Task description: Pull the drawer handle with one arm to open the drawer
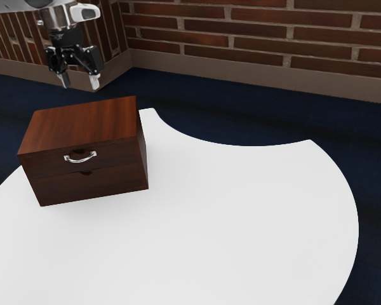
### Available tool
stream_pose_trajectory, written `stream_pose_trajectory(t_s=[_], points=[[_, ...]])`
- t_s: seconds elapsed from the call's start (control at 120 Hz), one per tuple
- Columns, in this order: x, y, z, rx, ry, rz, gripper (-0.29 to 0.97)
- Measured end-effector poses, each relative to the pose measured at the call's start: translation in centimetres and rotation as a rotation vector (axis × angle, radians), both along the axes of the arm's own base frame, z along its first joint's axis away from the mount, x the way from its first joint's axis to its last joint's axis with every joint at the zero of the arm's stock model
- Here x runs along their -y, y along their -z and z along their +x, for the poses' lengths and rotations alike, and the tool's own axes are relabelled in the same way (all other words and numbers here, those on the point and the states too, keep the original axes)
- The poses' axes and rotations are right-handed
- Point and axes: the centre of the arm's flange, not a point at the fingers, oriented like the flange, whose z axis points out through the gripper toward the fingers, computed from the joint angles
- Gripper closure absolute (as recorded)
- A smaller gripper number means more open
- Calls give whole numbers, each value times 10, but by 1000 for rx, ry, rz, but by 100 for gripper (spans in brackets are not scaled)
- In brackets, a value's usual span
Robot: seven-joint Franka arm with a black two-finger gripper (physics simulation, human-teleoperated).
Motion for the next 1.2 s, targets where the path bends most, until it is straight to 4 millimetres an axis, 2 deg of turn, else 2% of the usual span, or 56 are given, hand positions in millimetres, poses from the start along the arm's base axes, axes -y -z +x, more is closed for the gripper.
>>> stream_pose_trajectory(t_s=[0.242, 0.267, 0.3, 0.333, 0.383, 0.433, 0.483, 0.55, 0.65, 0.708, 0.792, 0.925, 1.1, 1.142, 1.2], points=[[1, -6, -3, -2, -34, 8, 0], [2, -21, -9, 23, -35, 13, 0], [7, -62, -26, 91, -32, 20, 0], [15, -87, -39, 132, -23, 23, 0], [30, -104, -48, 159, -3, 24, 0], [36, -106, -50, 160, 3, 26, 0], [35, -100, -47, 147, -4, 37, 0], [28, -81, -35, 117, -20, 66, 0], [12, -4, -11, 5, -41, 118, 0], [8, 29, -4, -23, -40, 134, 0], [6, 62, 2, -30, -39, 149, 0], [-2, 86, 7, -3, -48, 162, 0], [-10, 89, 6, 37, -52, 170, 0], [-10, 90, -1, 37, -48, 167, 0], [-8, 108, -27, 21, -33, 151, 0]])
